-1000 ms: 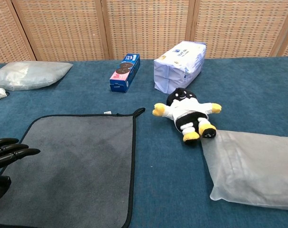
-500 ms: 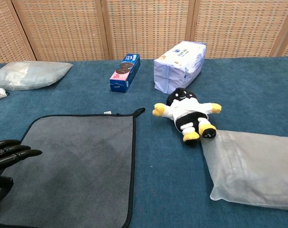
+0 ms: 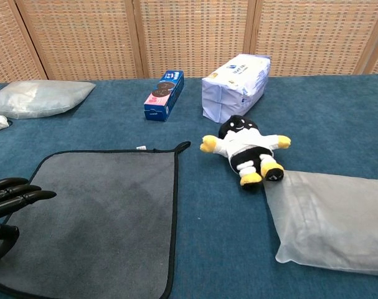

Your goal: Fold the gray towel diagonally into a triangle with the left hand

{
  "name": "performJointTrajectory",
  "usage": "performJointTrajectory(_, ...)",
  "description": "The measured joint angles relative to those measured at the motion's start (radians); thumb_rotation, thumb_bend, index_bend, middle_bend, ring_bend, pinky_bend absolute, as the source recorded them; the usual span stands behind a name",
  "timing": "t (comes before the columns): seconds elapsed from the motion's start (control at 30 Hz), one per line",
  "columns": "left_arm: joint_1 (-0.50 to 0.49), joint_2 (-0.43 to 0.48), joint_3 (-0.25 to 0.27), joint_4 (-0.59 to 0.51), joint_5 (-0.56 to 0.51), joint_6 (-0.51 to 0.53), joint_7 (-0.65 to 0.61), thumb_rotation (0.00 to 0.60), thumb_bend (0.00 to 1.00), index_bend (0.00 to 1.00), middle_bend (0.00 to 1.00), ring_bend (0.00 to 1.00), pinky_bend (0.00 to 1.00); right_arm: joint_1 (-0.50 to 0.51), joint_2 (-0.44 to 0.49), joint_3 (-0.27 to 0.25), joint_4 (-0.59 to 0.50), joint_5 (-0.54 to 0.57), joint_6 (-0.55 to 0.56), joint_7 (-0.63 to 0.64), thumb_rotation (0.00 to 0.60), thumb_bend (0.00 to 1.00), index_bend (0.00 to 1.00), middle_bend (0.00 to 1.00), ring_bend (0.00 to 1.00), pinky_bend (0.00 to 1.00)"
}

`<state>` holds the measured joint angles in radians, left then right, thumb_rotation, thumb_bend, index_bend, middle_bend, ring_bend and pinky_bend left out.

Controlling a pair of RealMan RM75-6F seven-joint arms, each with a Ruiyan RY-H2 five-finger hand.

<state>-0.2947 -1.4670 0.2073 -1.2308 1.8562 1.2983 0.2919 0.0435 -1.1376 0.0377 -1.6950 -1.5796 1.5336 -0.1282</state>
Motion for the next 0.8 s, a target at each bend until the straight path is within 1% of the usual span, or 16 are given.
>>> performJointTrajectory(0.27,-0.024,0.004,-0.022,-0.034,-0.003,-0.012,0.014,0.6,0.44,0.6,0.0,0.0,0.0,0.0,0.002,0.001,0.0,0.001,-0.001,0.007,0.6,0.0,0.0,0.0,0.0,0.0)
performJointTrajectory(0.8,-0.112,-0.012,-0.125,-0.098,-0.067,-0.1,0.102,0.6,0.44,0.6,0.0,0.0,0.0,0.005,0.008,0.003,0.006,0.013,-0.013,0.038,0.6,0.0,0.0,0.0,0.0,0.0)
